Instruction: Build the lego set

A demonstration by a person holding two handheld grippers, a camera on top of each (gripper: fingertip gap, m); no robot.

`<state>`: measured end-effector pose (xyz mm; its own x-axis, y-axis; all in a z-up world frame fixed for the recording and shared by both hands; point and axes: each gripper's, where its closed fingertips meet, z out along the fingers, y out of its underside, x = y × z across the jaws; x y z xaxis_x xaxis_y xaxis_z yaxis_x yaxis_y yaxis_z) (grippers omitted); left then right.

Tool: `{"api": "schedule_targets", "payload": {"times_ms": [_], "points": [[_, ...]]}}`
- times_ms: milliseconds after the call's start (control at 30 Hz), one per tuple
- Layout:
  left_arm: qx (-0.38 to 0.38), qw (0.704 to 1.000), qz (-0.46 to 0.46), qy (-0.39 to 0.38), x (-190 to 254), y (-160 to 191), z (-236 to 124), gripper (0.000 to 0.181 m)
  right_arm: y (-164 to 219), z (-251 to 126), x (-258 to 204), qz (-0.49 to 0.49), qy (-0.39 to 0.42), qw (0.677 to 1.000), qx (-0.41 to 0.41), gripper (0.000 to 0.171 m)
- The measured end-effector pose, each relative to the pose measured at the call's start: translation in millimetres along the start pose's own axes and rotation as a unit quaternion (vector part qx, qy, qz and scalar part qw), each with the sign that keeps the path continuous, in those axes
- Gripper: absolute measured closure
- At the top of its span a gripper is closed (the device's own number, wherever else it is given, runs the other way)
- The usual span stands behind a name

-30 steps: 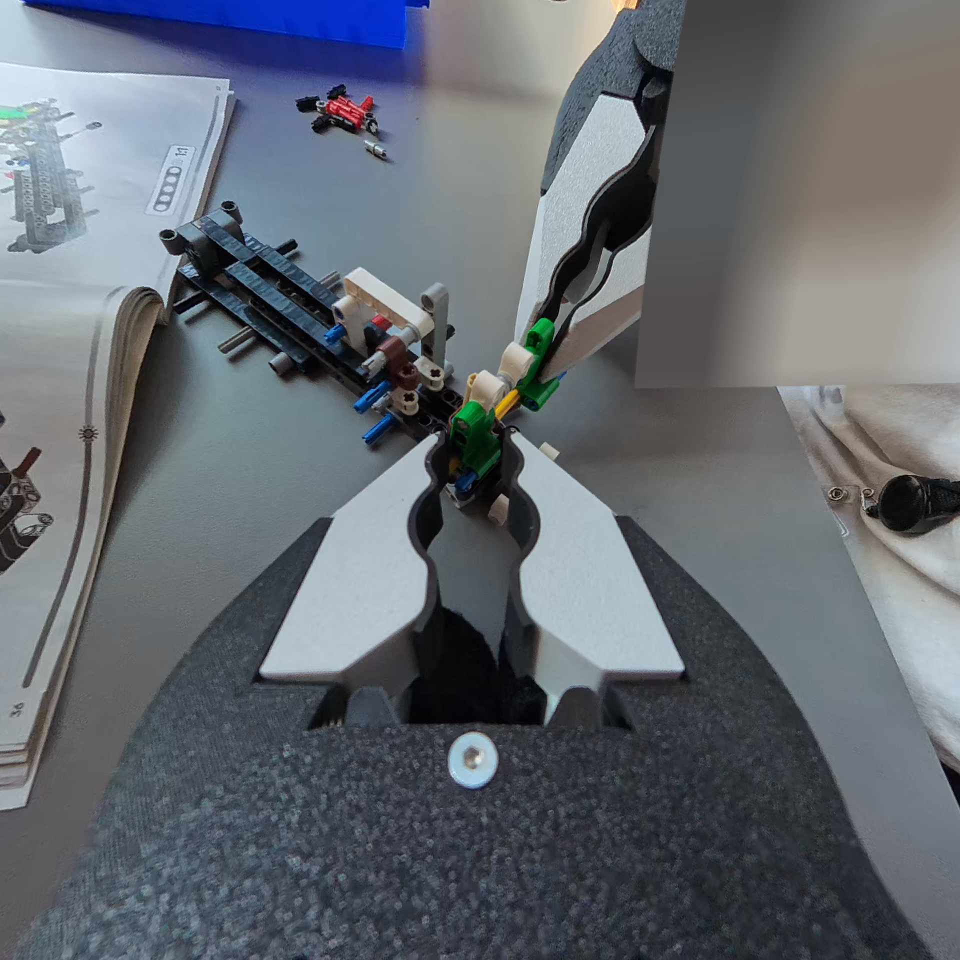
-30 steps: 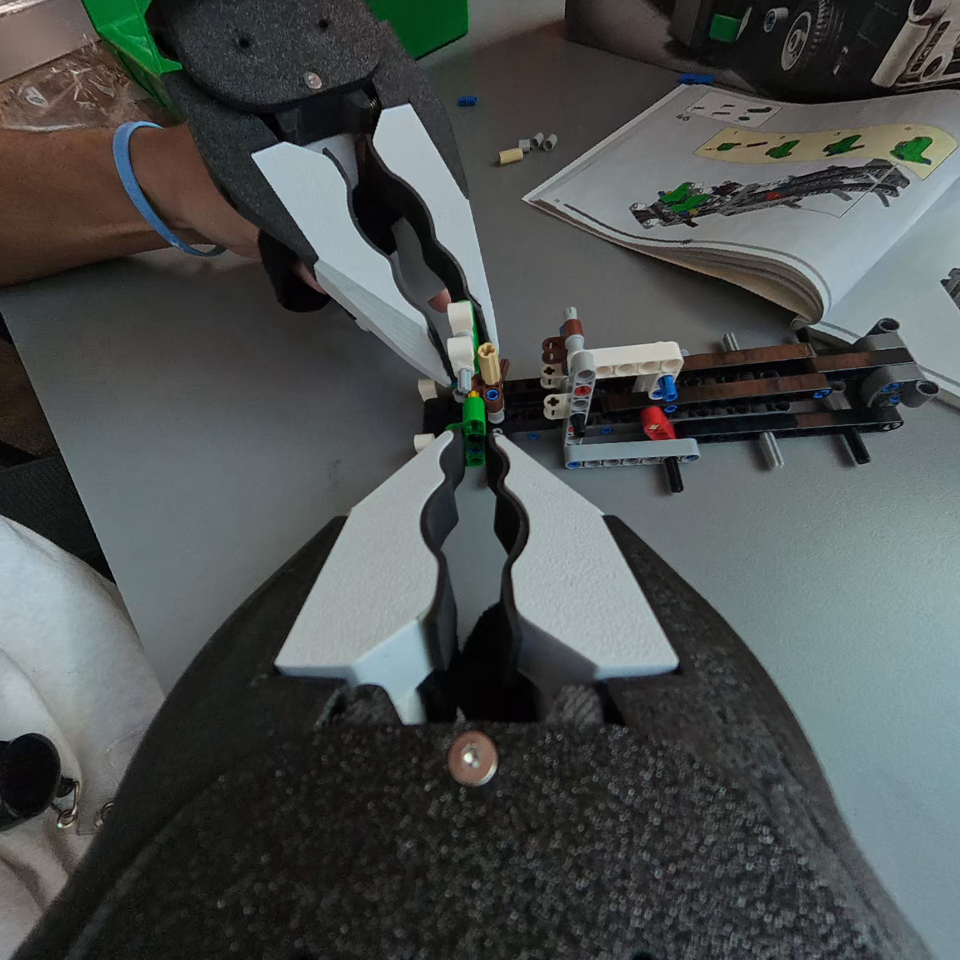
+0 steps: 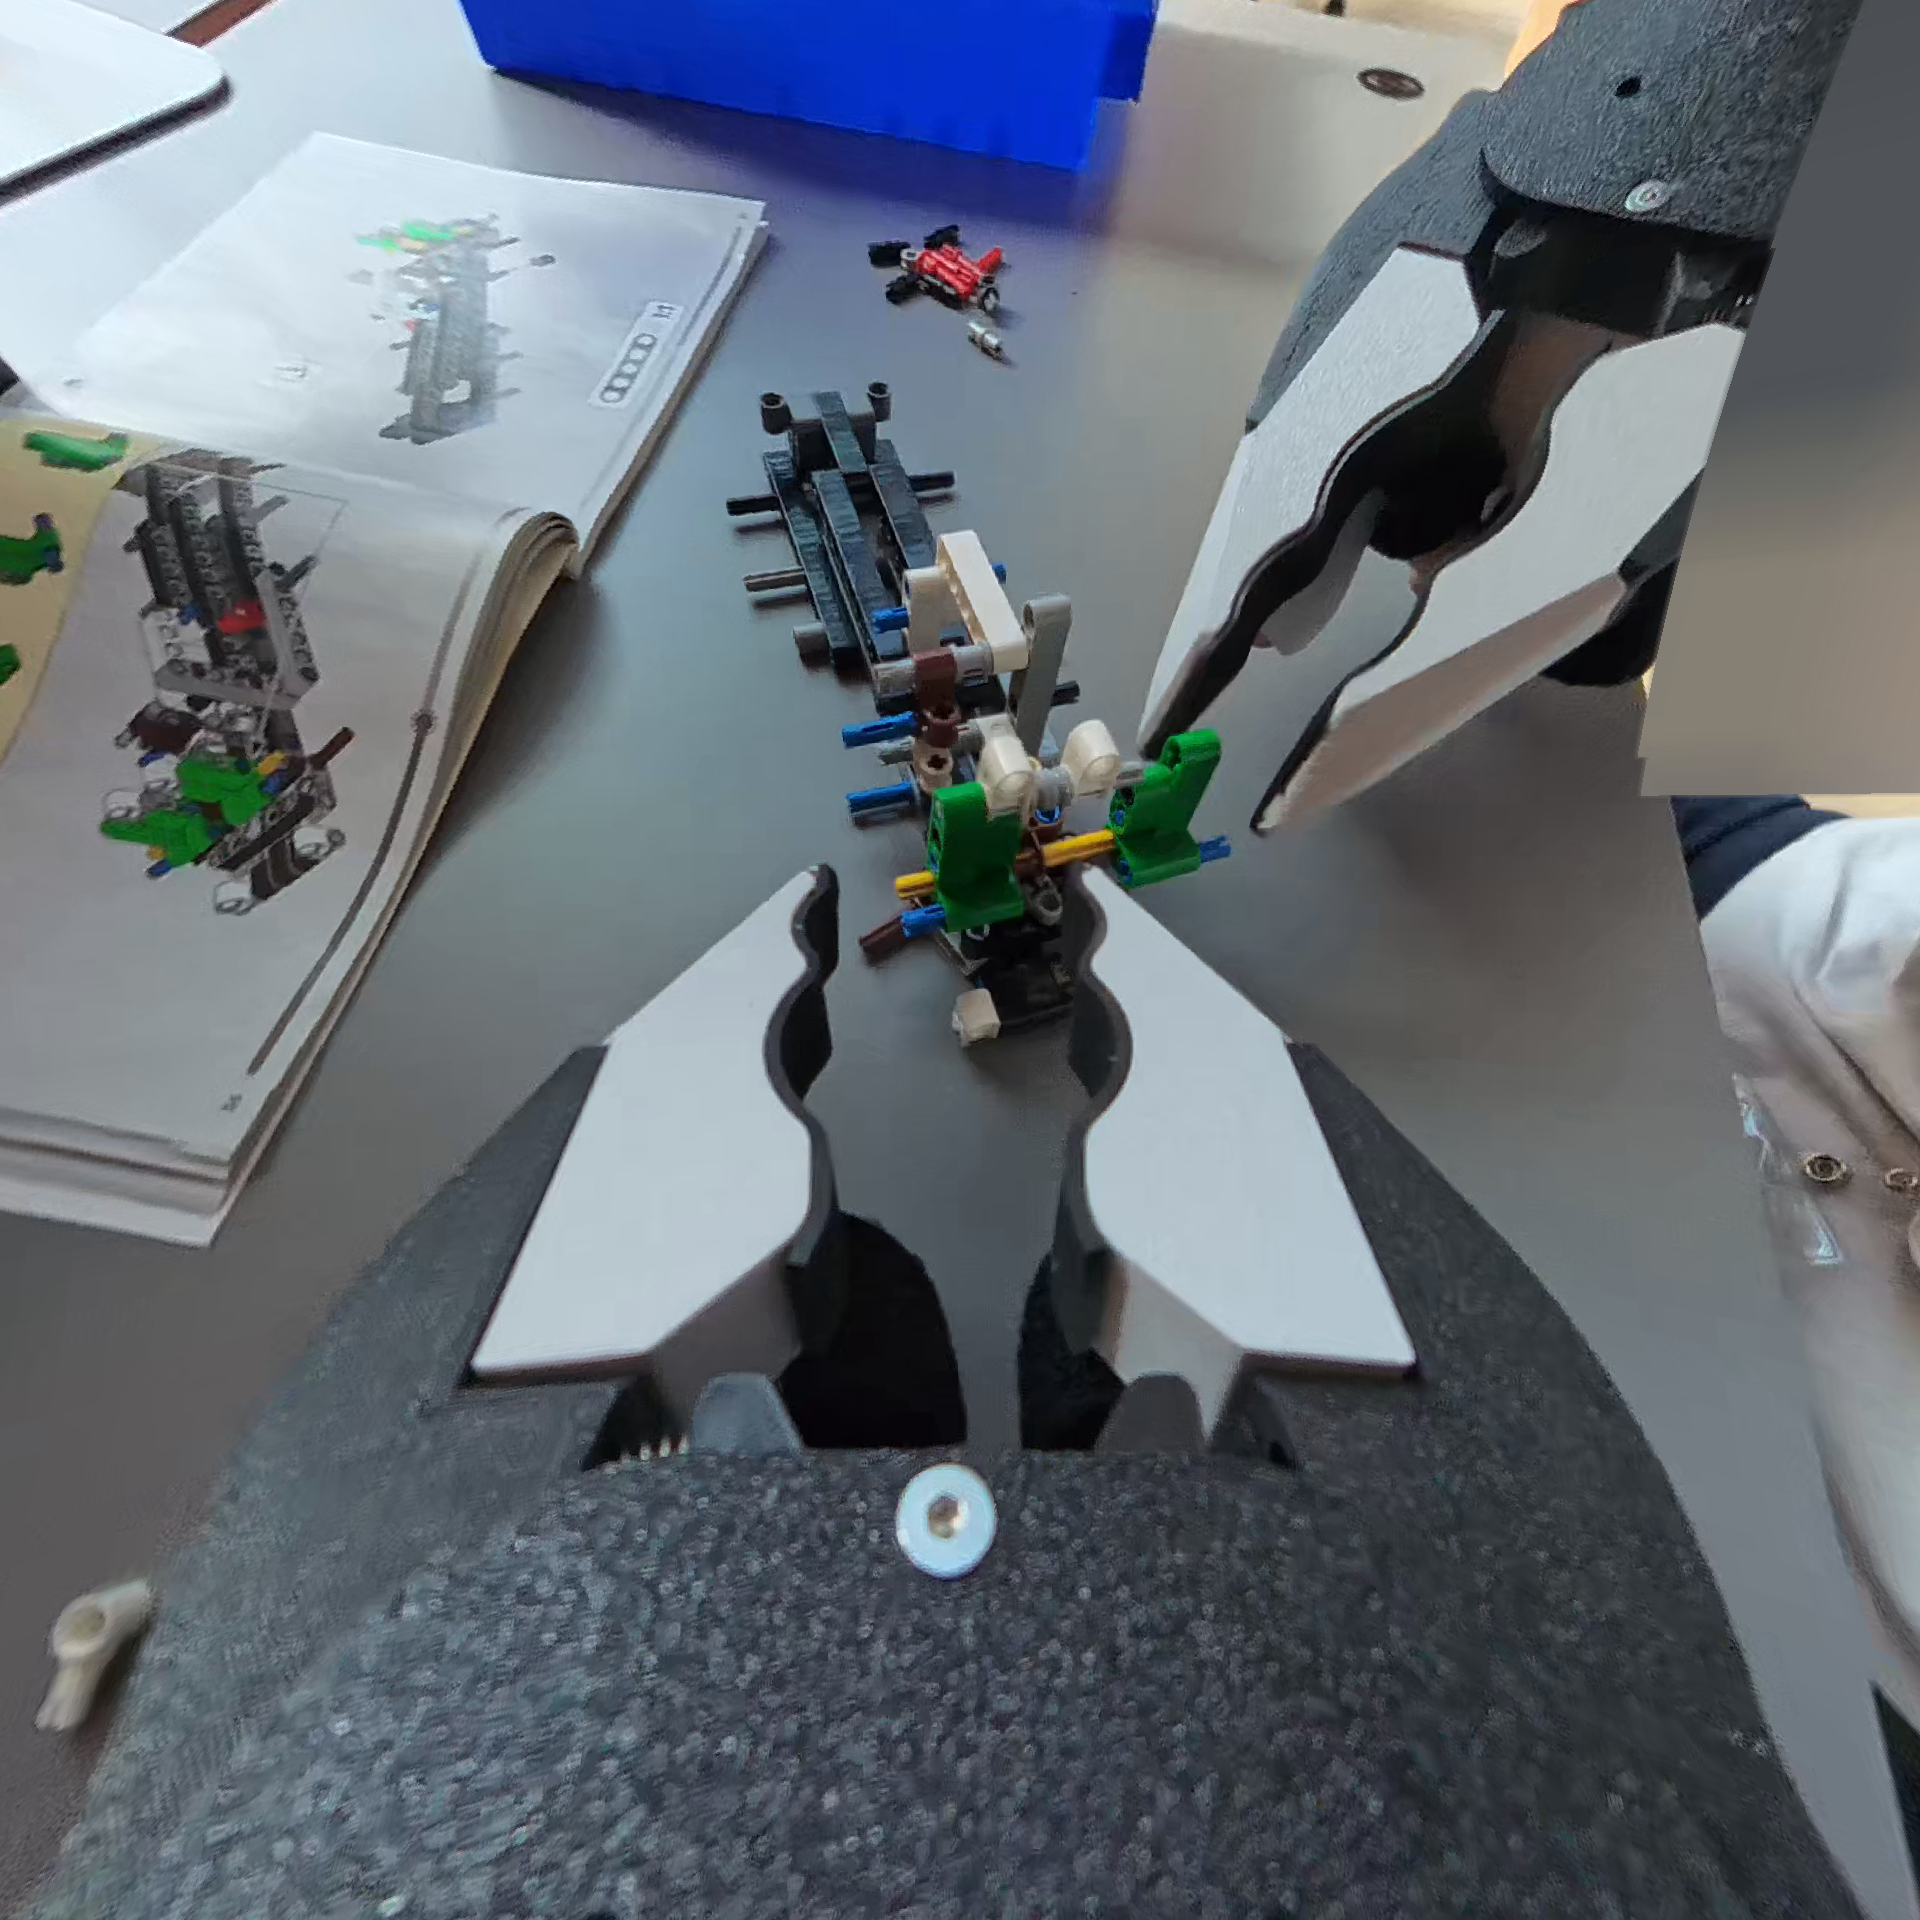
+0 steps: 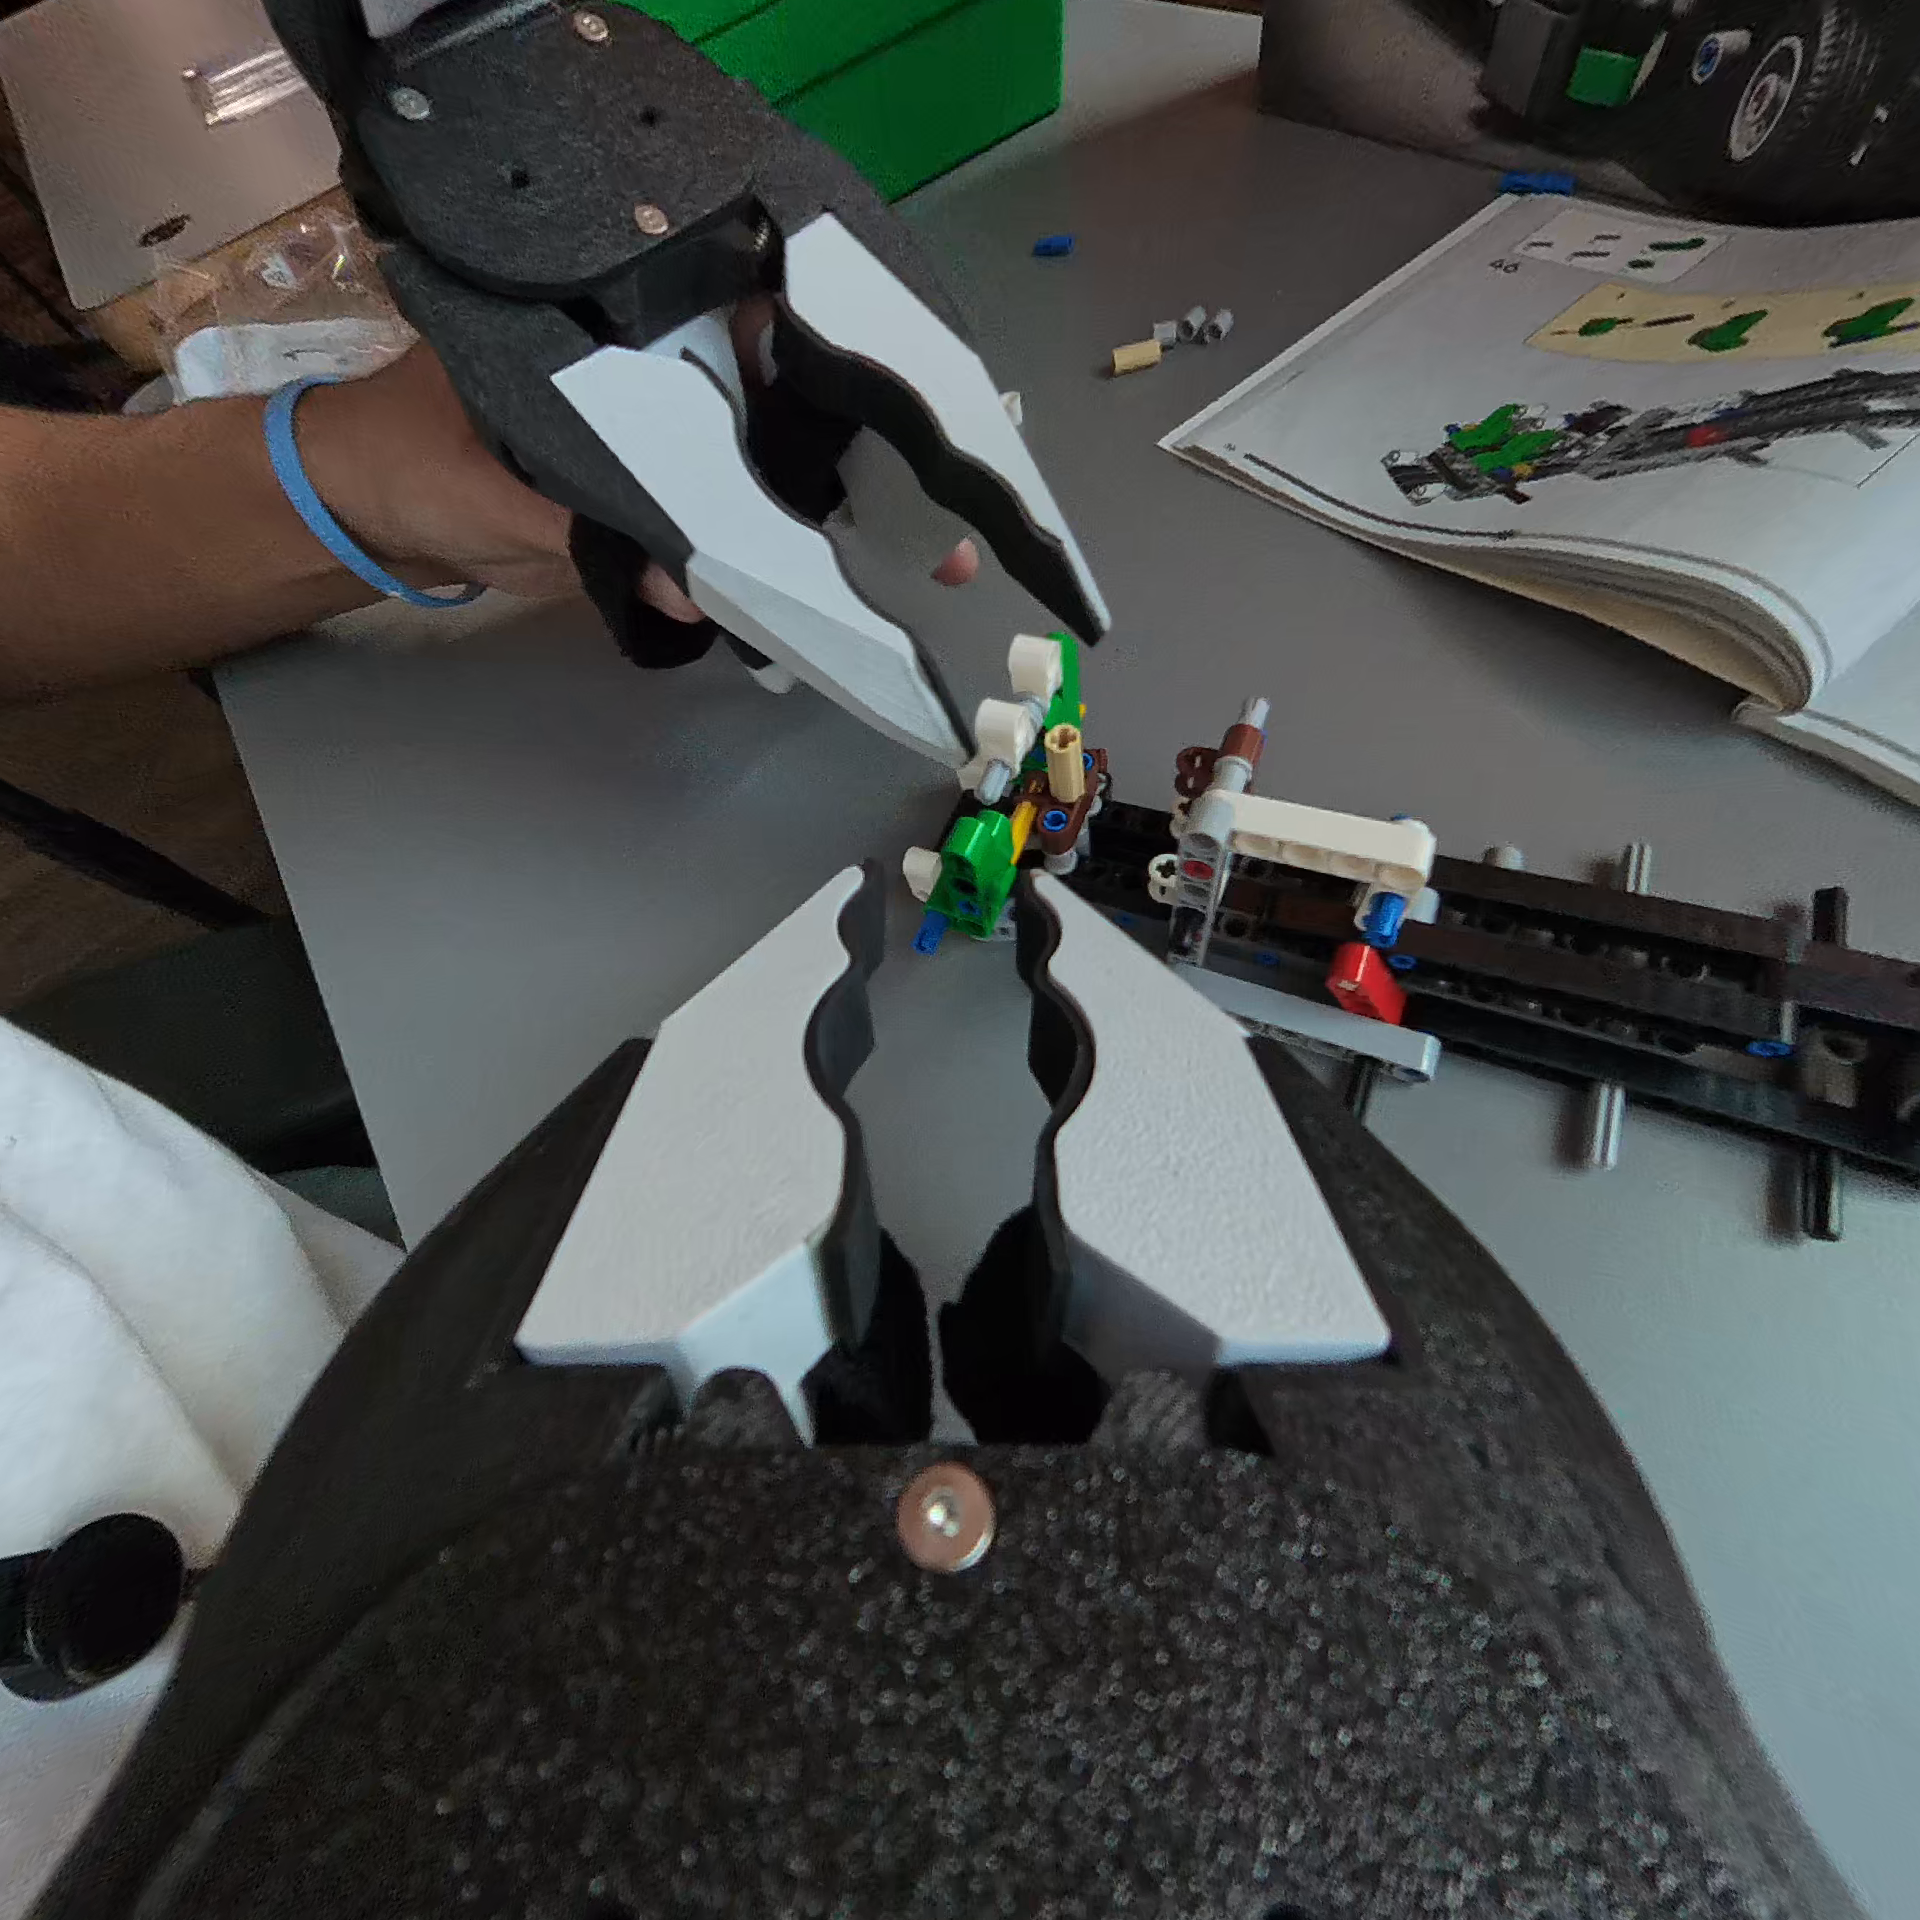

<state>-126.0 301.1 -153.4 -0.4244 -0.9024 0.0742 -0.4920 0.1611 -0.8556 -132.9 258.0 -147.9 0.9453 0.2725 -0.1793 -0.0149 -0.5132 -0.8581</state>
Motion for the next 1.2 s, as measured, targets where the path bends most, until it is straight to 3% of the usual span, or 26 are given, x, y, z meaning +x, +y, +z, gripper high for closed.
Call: {"api": "schedule_targets", "payload": {"times_ms": [133,233,333,400,500,600,1000,1200], "points": [[0.019,0.998,-0.024,-0.059,14,5,-3,0.111,-8,-28,1,-0.049,-0.062,0.997,-0.007,0.142],[0.017,0.99,0.011,-0.136,15,2,-1,0.108,-20,-50,6,-0.181,-0.1,0.978,-0.012,0.142],[-0.004,0.986,0.029,-0.163,17,5,6,0.113,-33,-53,28,-0.301,-0.098,0.949,-0.003,0.148],[-0.032,0.984,0.031,-0.17,17,11,13,0.108,-31,-46,31,-0.364,-0.138,0.921,-0.003,0.153],[-0.032,0.983,0.026,-0.18,16,11,14,0.108,-23,-29,26,-0.354,-0.229,0.906,-0.037,0.118],[-0.029,0.986,0.017,-0.164,18,11,14,0.112,-16,-14,23,-0.353,-0.279,0.892,-0.054,0.106],[-0.036,0.989,-0.012,-0.14,18,13,16,0.117,4,22,19,-0.401,-0.336,0.832,-0.184,0.101],[-0.036,0.989,-0.013,-0.139,17,13,17,0.117,4,24,14,-0.388,-0.351,0.834,-0.174,0.114]]}}
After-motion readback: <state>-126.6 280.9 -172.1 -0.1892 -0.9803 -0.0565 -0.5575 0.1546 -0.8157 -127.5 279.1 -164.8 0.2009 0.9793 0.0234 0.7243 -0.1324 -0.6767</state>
